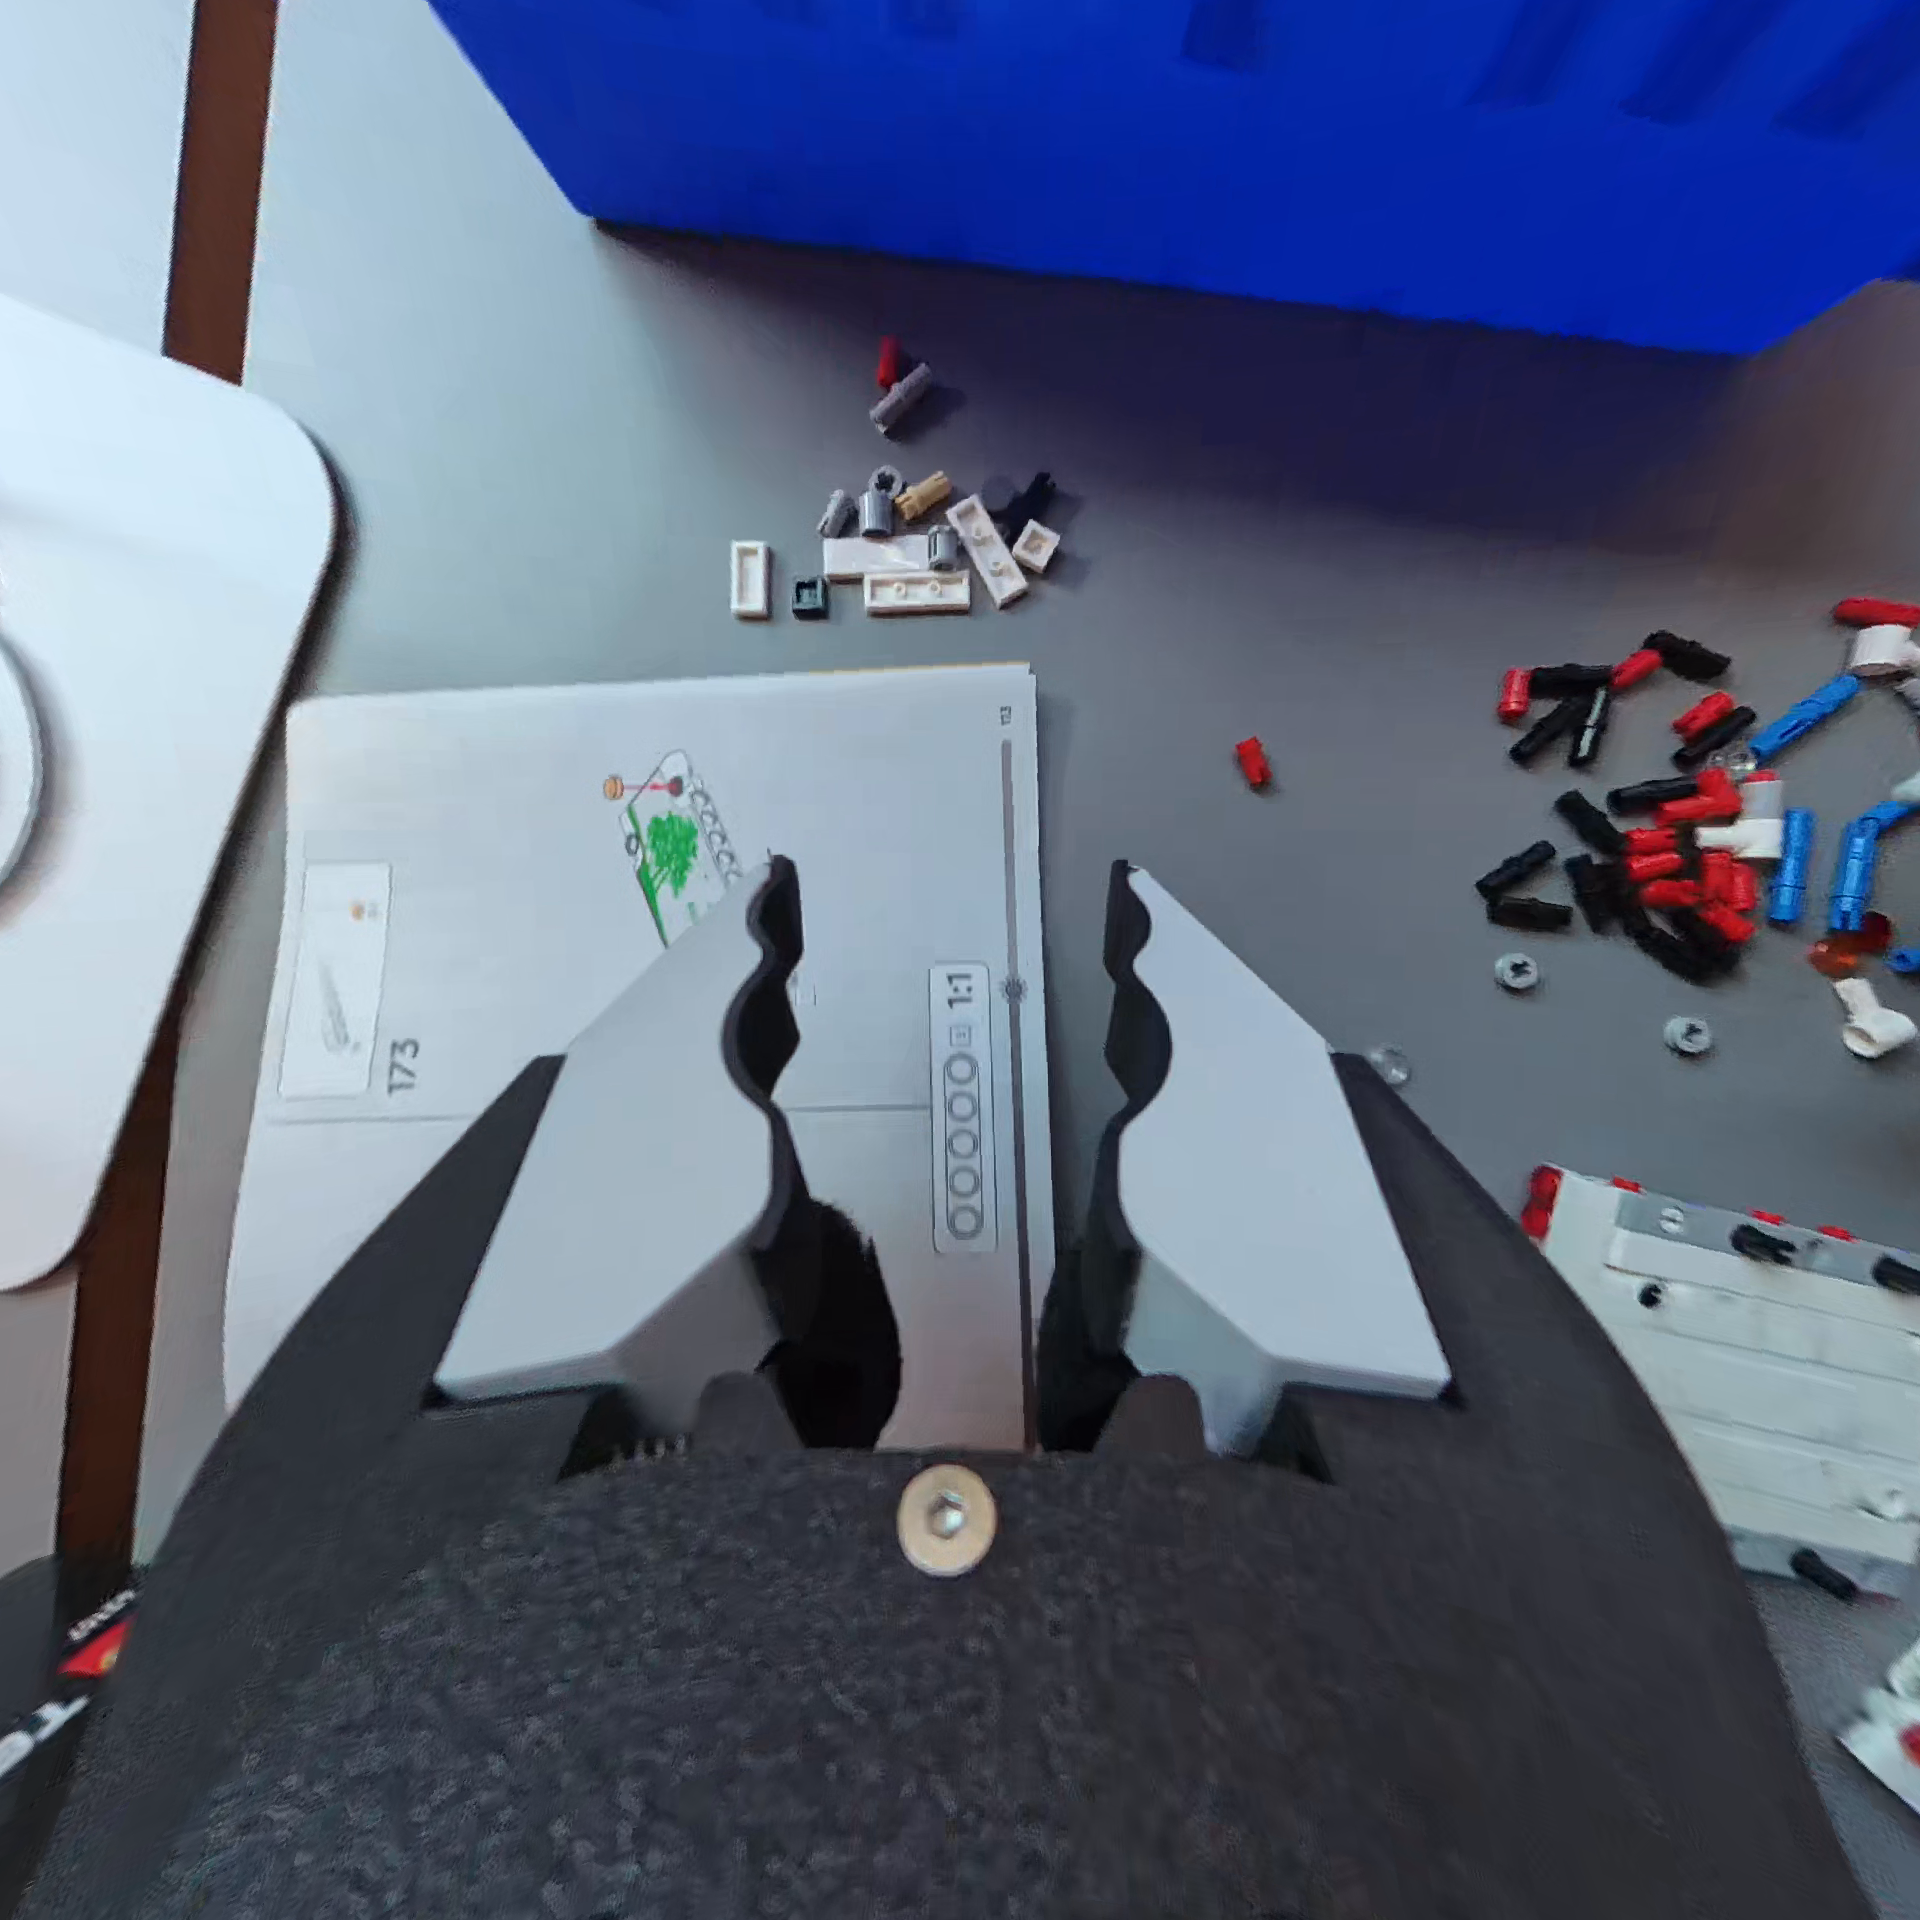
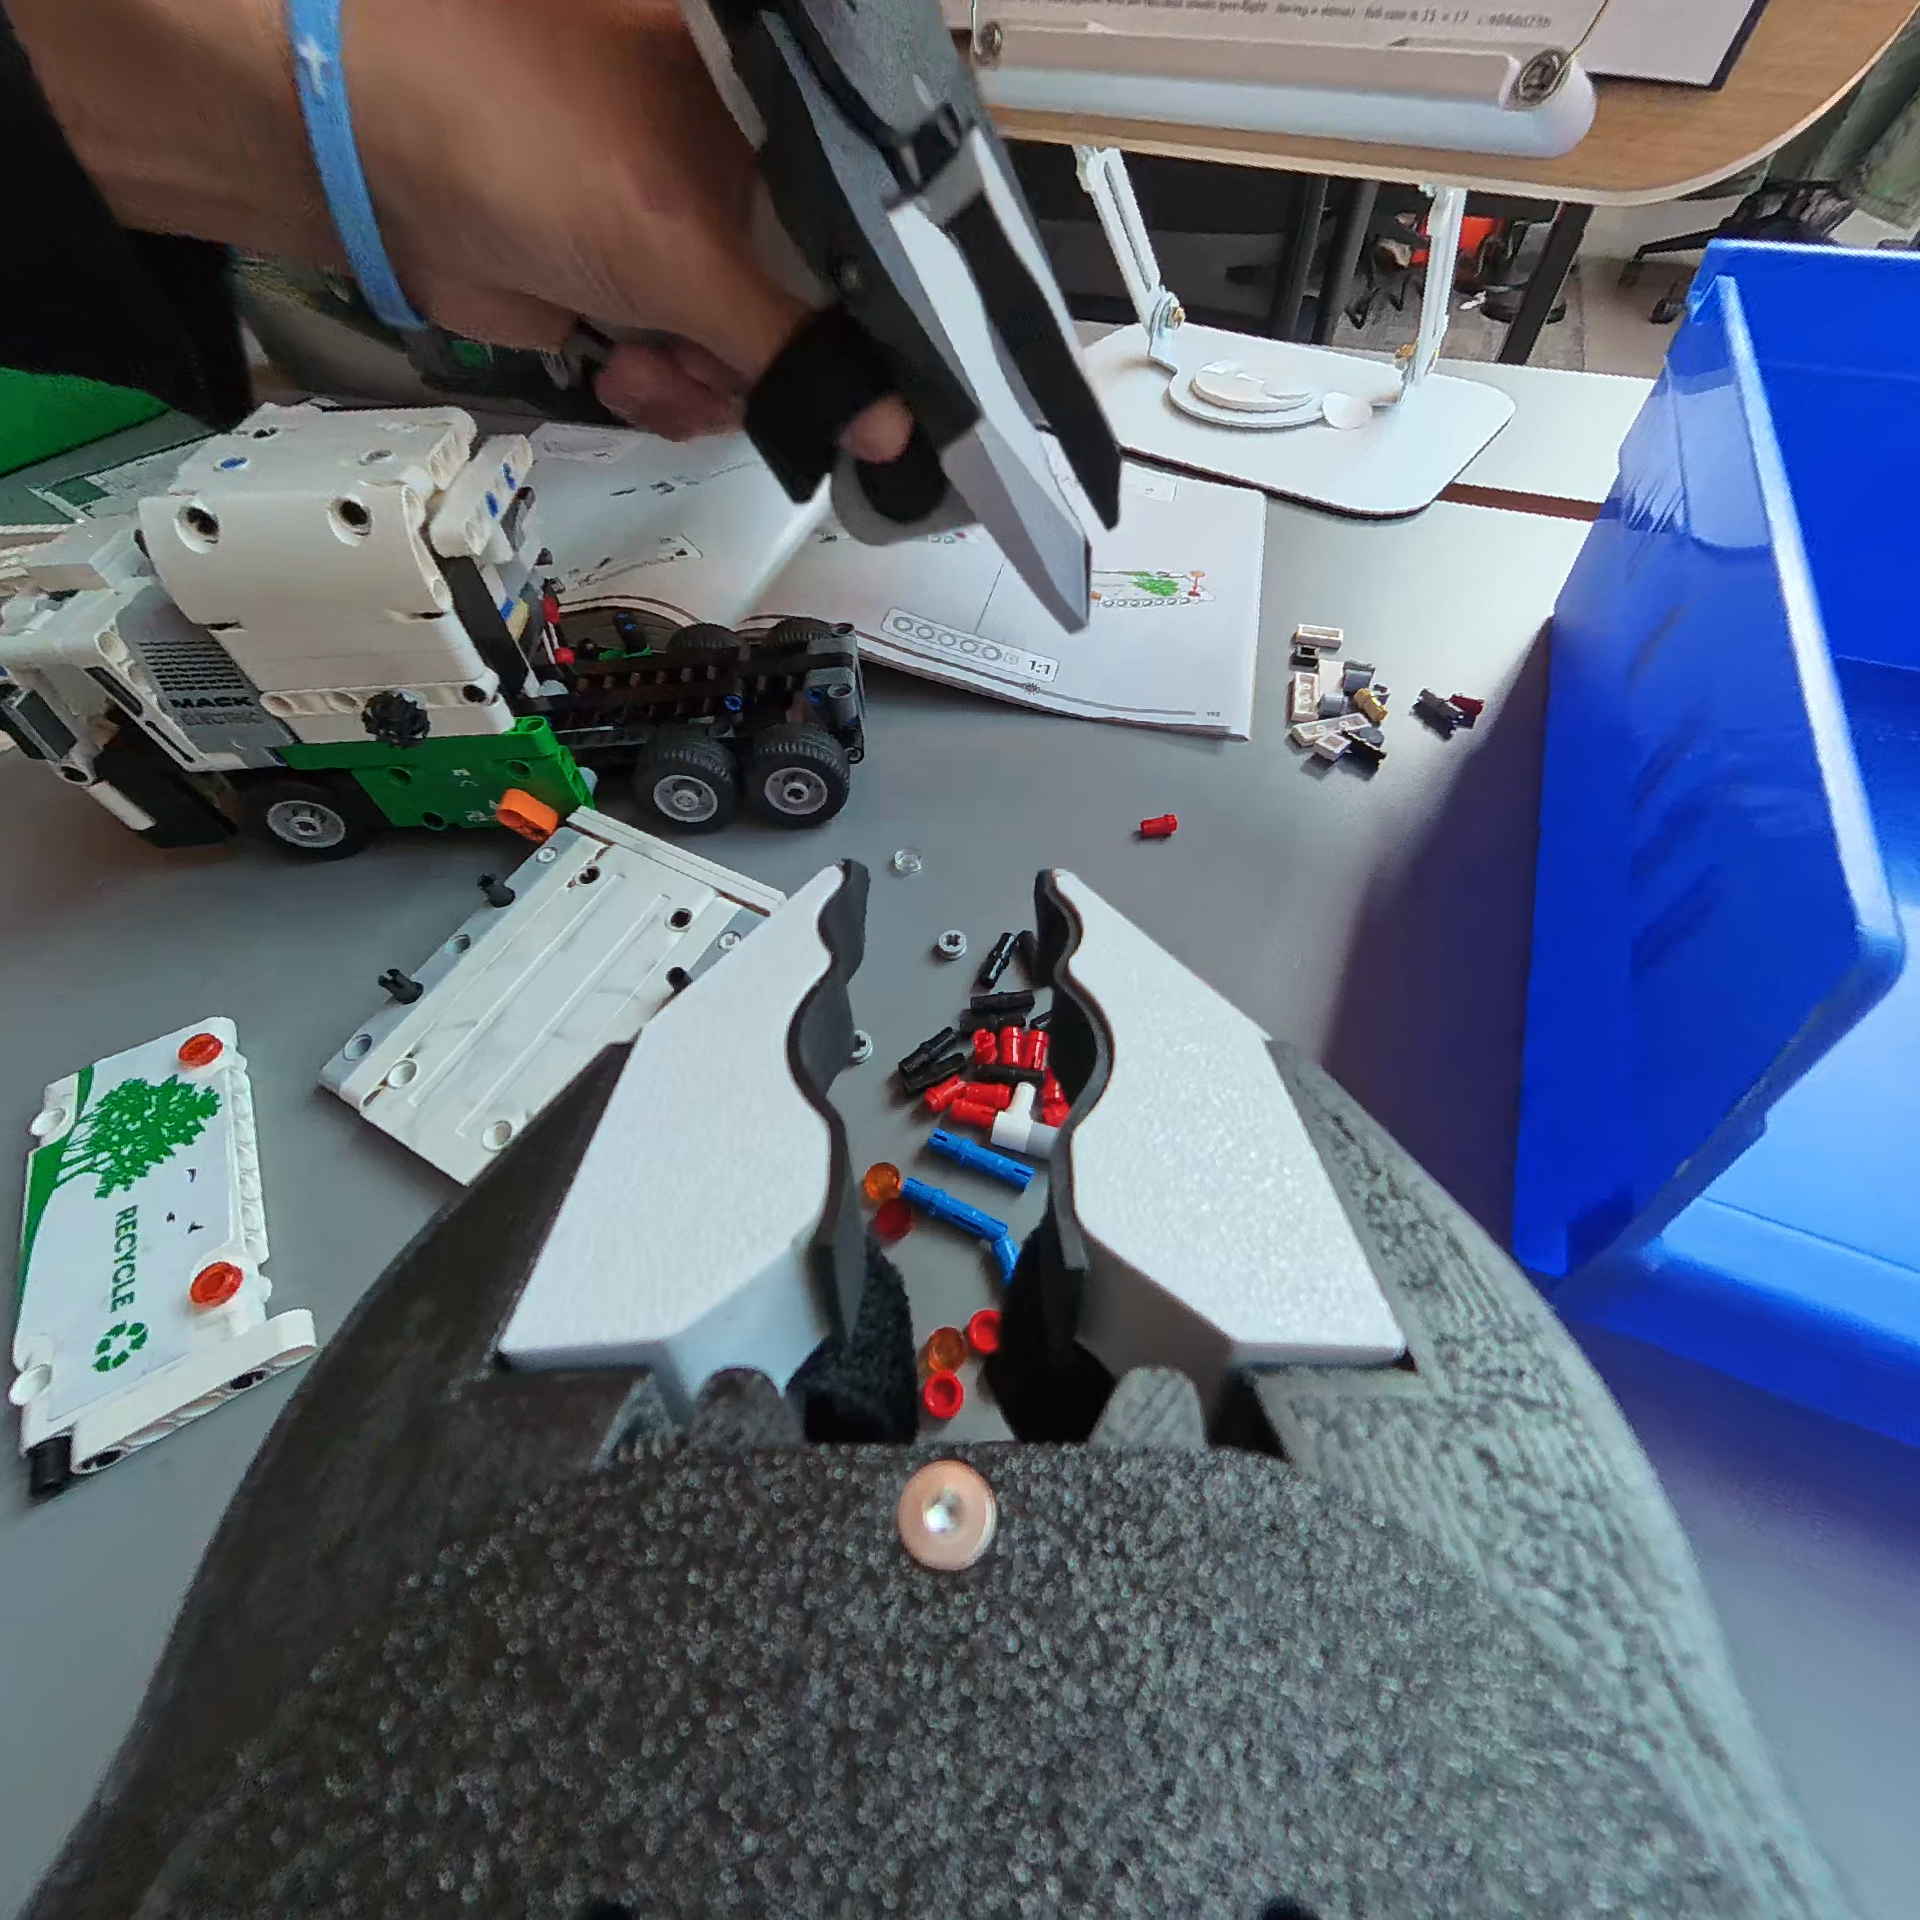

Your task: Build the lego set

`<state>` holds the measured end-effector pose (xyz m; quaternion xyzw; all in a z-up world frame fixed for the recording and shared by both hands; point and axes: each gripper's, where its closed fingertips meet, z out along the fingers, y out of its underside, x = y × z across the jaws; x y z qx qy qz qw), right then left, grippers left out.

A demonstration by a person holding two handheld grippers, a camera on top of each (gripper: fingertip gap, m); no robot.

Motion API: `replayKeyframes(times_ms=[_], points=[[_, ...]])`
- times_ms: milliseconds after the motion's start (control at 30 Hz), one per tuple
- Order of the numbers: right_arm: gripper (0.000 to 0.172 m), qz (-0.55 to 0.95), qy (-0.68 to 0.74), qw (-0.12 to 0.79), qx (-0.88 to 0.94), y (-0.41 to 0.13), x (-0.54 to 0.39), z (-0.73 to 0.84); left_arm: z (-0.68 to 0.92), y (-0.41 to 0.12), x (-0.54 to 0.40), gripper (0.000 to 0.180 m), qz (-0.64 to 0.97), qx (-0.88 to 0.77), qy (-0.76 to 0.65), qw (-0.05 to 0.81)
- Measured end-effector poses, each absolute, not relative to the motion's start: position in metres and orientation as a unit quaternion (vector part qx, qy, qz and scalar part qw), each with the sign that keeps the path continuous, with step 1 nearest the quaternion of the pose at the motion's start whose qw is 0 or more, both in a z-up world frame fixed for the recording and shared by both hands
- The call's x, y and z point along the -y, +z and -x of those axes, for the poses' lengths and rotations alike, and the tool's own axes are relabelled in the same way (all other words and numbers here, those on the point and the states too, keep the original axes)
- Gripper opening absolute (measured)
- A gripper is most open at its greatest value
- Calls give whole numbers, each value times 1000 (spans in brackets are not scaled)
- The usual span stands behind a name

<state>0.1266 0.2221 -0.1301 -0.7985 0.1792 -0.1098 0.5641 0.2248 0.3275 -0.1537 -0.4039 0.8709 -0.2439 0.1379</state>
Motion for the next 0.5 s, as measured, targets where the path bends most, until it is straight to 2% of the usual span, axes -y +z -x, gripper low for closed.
replayKeyframes(times_ms=[100,500], points=[[31,798,-104,565,-182,-130,-222,-127,-239,-169,-315,61,376,-889,-210,155],[31,800,-99,565,-175,-131,-224,-125,-253,-184,-306,43,345,-904,-161,195]])
